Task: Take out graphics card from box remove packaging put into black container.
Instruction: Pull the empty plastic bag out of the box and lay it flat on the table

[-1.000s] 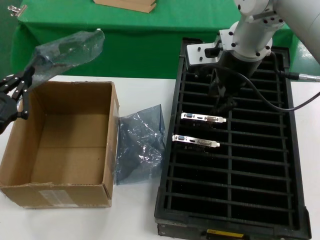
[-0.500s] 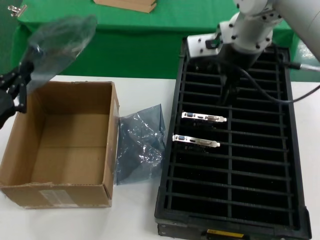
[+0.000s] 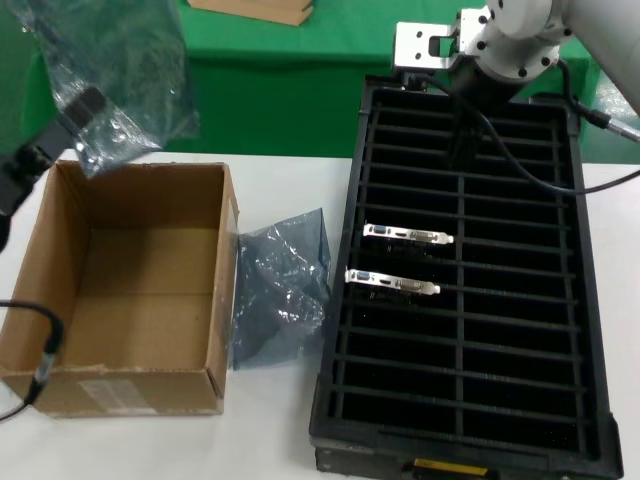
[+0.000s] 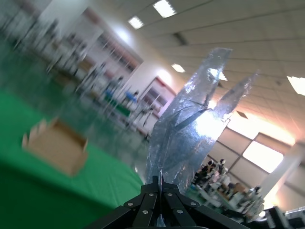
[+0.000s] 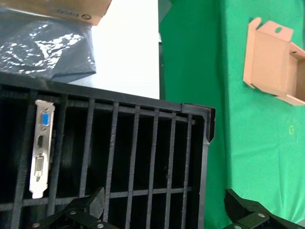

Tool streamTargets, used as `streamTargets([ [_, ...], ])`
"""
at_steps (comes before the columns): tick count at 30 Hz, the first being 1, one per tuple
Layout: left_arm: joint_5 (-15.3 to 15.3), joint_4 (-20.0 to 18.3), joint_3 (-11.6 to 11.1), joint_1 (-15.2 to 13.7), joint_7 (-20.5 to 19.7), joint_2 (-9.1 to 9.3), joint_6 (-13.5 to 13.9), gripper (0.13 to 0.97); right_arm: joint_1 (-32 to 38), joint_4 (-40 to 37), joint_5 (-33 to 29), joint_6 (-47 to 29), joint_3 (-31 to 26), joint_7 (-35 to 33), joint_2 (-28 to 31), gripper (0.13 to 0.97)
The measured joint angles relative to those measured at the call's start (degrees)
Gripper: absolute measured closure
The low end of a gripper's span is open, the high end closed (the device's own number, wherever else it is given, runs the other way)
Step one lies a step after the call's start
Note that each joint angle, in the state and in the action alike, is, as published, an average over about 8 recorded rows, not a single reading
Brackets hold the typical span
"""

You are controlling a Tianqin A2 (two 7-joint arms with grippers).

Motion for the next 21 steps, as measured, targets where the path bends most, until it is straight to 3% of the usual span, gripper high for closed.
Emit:
streamTargets([
  [4,-1.29,-1.22,6.74,-0.91,-10.30,-3.39,-3.23,0.958,-0.88,-0.64,0.87,1.90,0.00,0.64,0.00,0.257],
  [9,3.42,-3.23,12.59,-1.68,-20.25,-5.31,-5.91,0.958,-1.91,-0.57,1.12,2.41,0.00,1.38,0.00,0.192],
  [14,9.31,-4.72,16.09,-2.44,-26.43,-5.18,-6.84,0.958,-2.44,-0.42,0.09,1.07,0.00,2.77,0.00,0.157],
  [21,15.82,-4.99,18.91,-3.63,-32.81,-3.53,-7.16,0.958,-2.48,-1.22,-1.42,-1.35,0.00,4.93,0.00,0.129],
])
